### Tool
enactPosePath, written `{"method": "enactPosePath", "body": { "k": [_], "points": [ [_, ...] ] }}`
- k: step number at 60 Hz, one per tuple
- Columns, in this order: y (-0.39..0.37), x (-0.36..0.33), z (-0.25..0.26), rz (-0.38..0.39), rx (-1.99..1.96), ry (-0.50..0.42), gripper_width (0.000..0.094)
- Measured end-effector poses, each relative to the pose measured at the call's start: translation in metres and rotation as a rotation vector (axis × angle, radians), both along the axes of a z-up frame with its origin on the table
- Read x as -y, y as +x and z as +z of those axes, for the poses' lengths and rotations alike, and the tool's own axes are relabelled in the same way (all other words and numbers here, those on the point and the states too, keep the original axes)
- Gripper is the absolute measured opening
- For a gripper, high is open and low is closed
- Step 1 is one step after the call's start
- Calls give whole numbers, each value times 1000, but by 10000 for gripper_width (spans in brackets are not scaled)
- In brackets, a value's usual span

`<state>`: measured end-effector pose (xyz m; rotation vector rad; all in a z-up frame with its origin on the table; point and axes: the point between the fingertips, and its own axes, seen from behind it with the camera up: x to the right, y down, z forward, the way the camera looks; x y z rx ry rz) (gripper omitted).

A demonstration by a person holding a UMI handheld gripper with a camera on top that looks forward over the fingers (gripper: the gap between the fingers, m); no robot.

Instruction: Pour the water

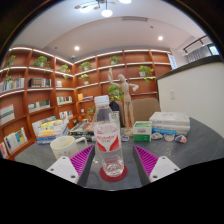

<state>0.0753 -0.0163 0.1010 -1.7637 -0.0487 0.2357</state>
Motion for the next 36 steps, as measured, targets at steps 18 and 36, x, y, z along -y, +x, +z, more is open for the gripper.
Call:
{"method": "enactPosePath", "body": {
  "k": [18, 36],
  "points": [
    [32, 66, 36, -124, 45, 10, 803],
    [37, 98, 59, -169, 102, 26, 806]
  ]
}}
